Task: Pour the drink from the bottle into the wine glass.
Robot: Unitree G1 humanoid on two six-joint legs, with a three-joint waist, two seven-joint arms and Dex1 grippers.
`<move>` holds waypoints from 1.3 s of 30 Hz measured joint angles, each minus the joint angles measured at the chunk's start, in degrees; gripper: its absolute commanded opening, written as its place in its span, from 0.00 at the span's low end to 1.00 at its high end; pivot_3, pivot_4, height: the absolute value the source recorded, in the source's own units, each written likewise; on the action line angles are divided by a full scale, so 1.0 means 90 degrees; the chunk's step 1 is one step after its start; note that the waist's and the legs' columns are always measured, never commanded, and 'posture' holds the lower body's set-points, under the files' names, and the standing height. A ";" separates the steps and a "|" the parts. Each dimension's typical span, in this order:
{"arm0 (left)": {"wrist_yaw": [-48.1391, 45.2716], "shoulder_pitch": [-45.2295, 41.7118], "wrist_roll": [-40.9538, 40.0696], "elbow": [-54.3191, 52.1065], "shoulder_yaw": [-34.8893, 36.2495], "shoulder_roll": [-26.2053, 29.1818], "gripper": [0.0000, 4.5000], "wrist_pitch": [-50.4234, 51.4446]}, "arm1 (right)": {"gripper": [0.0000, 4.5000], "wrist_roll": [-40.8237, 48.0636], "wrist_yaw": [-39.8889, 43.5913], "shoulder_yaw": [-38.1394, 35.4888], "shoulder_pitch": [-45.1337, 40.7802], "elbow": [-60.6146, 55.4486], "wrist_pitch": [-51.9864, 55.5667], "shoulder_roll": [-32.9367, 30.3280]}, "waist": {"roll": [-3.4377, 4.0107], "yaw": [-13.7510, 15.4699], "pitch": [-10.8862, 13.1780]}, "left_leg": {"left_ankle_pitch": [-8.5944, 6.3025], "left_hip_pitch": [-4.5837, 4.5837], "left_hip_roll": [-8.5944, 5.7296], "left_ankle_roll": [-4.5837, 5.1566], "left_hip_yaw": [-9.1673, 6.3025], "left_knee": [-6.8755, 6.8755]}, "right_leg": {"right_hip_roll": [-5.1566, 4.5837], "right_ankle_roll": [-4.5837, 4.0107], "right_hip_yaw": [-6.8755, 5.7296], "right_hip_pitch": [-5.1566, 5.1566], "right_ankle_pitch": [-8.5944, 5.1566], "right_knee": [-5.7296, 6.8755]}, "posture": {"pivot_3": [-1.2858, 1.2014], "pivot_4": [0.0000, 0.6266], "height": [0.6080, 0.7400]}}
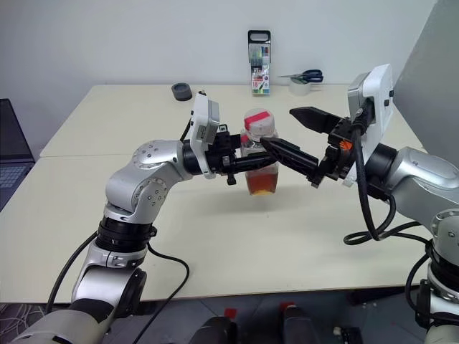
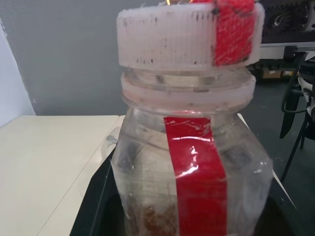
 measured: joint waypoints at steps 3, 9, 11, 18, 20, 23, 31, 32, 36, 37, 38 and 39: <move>0.0001 -0.0001 0.0001 0.0000 -0.0001 -0.0012 0.39 -0.0003 | 0.99 -0.0090 0.0004 0.0269 -0.0199 0.0109 -0.0033 0.0125 | 0.0000 -0.0001 0.0000 | 0.0000 0.0002 0.0001 0.0000 -0.0001 0.0000 | 0.0002 0.0000 -0.0001 0.0000 0.0000 0.0001 | 0.52 0.24 1.00; 0.0000 -0.0002 0.0016 -0.0001 -0.0004 -0.0012 0.39 -0.0017 | 0.99 -0.0780 0.0132 0.0795 -0.0408 0.0373 -0.0352 0.0557 | 0.0000 -0.0003 0.0000 | 0.0001 0.0002 0.0001 -0.0001 -0.0003 0.0000 | 0.0003 0.0000 -0.0001 0.0000 0.0000 0.0000 | 0.52 0.24 1.00; 0.0001 -0.0002 0.0022 -0.0001 -0.0005 -0.0011 0.39 -0.0017 | 0.99 -0.0925 0.0143 0.0838 -0.0450 0.0452 -0.0438 0.0663 | 0.0000 -0.0003 0.0000 | 0.0001 0.0001 0.0000 -0.0001 -0.0003 0.0000 | 0.0003 0.0000 0.0000 0.0000 0.0000 0.0000 | 0.52 0.24 1.00; 0.0011 0.0007 0.0050 -0.0010 -0.0005 0.0004 0.39 -0.0015 | 0.54 -0.0995 0.0214 0.0837 -0.0513 0.0600 -0.0493 0.0859 | 0.0000 -0.0003 0.0000 | 0.0001 0.0001 0.0001 -0.0001 -0.0003 0.0000 | 0.0002 0.0000 0.0001 0.0000 0.0000 0.0000 | 0.52 0.24 1.00; 0.0013 0.0009 0.0062 -0.0012 -0.0005 0.0005 0.39 -0.0012 | 0.40 -0.0987 0.0225 0.0837 -0.0515 0.0581 -0.0493 0.0896 | 0.0000 -0.0004 0.0000 | 0.0000 0.0001 0.0001 -0.0001 -0.0005 0.0000 | 0.0002 0.0000 0.0000 0.0000 0.0000 0.0000 | 0.52 0.24 1.00; 0.0013 0.0009 0.0063 -0.0013 0.0002 0.0007 0.39 -0.0013 | 0.40 -0.0979 0.0190 0.0832 -0.0515 0.0582 -0.0493 0.0938 | 0.0000 -0.0004 0.0000 | 0.0000 0.0001 0.0001 -0.0001 -0.0003 0.0000 | 0.0002 0.0000 0.0000 0.0000 0.0000 0.0000 | 0.52 0.24 1.00; -0.0009 0.0028 0.0075 -0.0063 -0.0014 0.0017 0.39 0.0004 | 0.39 -0.1555 -0.0291 0.0660 -0.0994 0.0671 -0.0843 0.1085 | 0.0001 -0.0005 0.0000 | 0.0001 0.0001 0.0000 -0.0001 -0.0002 0.0000 | 0.0002 0.0000 0.0000 -0.0002 0.0000 0.0002 | 0.52 0.24 1.00; -0.0010 0.0028 0.0075 -0.0066 -0.0014 0.0023 0.39 0.0003 | 0.39 -0.1766 -0.0291 0.0653 -0.1037 0.0674 -0.0965 0.1060 | 0.0000 -0.0005 0.0000 | 0.0001 0.0001 0.0000 -0.0001 -0.0003 0.0000 | 0.0002 0.0000 -0.0001 -0.0002 0.0000 0.0001 | 0.52 0.24 1.00; -0.0012 0.0038 0.0075 -0.0108 -0.0017 0.0031 0.39 0.0005 | 0.39 -0.2110 -0.0459 0.0568 -0.1048 0.0750 -0.1113 0.1081 | 0.0000 -0.0005 0.0000 | 0.0001 0.0001 0.0001 -0.0001 -0.0002 0.0000 | 0.0001 0.0000 0.0001 -0.0002 0.0000 0.0002 | 0.52 0.24 1.00; -0.0012 0.0051 0.0074 -0.0156 -0.0018 0.0033 0.39 0.0006 | 0.39 -0.2171 -0.0577 0.0490 -0.0959 0.0746 -0.1083 0.1065 | 0.0000 -0.0001 0.0000 | 0.0001 0.0000 0.0001 -0.0001 -0.0005 0.0000 | 0.0000 0.0000 0.0004 -0.0001 0.0000 0.0001 | 0.52 0.24 1.00; -0.0009 0.0056 0.0072 -0.0183 -0.0025 0.0032 0.39 0.0008 | 0.39 -0.2313 -0.0709 0.0430 -0.0778 0.0714 -0.1045 0.0976 | 0.0000 0.0012 0.0000 | 0.0001 -0.0002 0.0000 -0.0001 -0.0007 0.0000 | -0.0003 0.0000 0.0006 0.0000 0.0000 -0.0001 | 0.52 0.24 1.00; -0.0006 0.0062 0.0067 -0.0207 -0.0036 0.0033 0.39 0.0014 | 0.39 -0.2524 -0.0816 0.0388 -0.0472 0.0610 -0.1018 0.0808 | -0.0001 0.0035 -0.0001 | 0.0001 -0.0002 -0.0001 -0.0001 -0.0013 0.0000 | -0.0004 0.0000 0.0006 0.0005 0.0000 -0.0006 | 0.52 0.24 1.00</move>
